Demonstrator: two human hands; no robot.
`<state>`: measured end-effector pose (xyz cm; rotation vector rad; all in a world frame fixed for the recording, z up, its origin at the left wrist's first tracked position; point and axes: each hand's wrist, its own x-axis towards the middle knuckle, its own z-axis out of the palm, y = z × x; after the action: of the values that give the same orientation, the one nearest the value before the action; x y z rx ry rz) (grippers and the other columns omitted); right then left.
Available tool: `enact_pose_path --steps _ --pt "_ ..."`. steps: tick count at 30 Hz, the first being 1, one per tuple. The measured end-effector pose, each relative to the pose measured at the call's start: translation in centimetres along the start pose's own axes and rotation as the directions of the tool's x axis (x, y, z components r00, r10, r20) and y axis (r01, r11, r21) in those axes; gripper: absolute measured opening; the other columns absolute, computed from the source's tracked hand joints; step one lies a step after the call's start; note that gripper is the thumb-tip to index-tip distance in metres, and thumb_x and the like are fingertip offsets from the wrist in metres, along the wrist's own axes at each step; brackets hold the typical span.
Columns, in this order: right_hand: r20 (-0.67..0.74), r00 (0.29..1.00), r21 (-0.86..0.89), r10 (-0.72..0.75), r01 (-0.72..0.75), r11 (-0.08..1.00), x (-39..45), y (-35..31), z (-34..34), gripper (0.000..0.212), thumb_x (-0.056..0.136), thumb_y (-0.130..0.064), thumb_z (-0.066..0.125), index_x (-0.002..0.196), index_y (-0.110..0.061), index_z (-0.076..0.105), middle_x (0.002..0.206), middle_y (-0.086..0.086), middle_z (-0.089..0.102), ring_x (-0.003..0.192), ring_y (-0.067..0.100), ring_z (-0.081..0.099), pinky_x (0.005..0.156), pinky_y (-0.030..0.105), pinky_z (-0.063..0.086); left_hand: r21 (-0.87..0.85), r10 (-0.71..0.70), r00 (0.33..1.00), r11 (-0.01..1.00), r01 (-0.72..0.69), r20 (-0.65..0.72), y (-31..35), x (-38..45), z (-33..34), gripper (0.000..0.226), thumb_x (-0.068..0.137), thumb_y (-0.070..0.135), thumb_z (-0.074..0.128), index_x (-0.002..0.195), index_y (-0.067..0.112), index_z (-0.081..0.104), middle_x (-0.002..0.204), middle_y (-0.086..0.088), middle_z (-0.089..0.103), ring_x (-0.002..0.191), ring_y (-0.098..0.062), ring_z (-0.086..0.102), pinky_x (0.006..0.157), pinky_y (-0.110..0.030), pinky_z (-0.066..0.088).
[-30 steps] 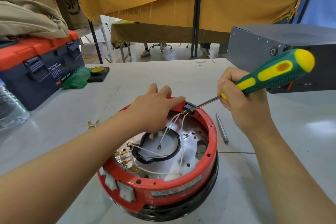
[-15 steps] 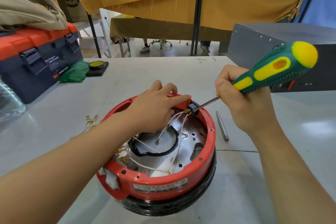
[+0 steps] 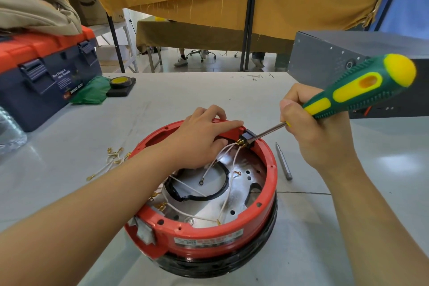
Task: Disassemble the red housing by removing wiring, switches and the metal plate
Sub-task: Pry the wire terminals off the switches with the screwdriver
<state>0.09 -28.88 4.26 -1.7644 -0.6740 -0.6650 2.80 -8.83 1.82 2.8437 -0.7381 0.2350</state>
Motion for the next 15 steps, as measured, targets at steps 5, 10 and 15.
enact_pose_path --steps 5,10,15 --pt "-0.032 0.996 0.117 0.078 -0.074 0.990 0.10 0.38 -0.13 0.030 0.074 -0.032 0.048 0.057 -0.008 0.040 0.050 -0.009 0.039 0.048 0.005 0.035 0.049 0.012 0.028 -0.033 -0.004 1.000 0.999 0.005 0.013 0.00 0.06 -0.11 0.049 0.097 0.029 0.043 0.142 0.043 0.031 0.137 0.004 0.031 0.118 -0.020 0.033 0.102 -0.032 0.027" --pt "-0.026 0.997 0.148 0.079 -0.074 0.986 0.17 0.43 -0.16 0.026 0.074 -0.031 0.048 0.056 -0.013 0.042 0.048 -0.013 0.039 0.045 0.004 0.036 0.048 0.009 0.029 -0.045 -0.006 0.999 0.999 0.008 0.041 -0.02 0.04 -0.26 0.051 0.097 0.029 0.044 0.143 0.044 0.029 0.139 0.004 0.029 0.120 -0.020 0.031 0.103 -0.030 0.024" --pt "0.007 0.999 0.128 0.054 -0.055 0.990 0.17 0.31 -0.30 0.028 0.075 -0.030 0.047 0.057 -0.009 0.040 0.046 -0.013 0.039 0.043 0.003 0.036 0.047 0.010 0.028 -0.011 -0.003 0.995 1.000 0.004 0.101 -0.14 0.17 -0.61 0.055 0.097 0.025 0.043 0.144 0.045 0.023 0.141 0.003 0.025 0.123 -0.021 0.029 0.107 -0.034 0.025"
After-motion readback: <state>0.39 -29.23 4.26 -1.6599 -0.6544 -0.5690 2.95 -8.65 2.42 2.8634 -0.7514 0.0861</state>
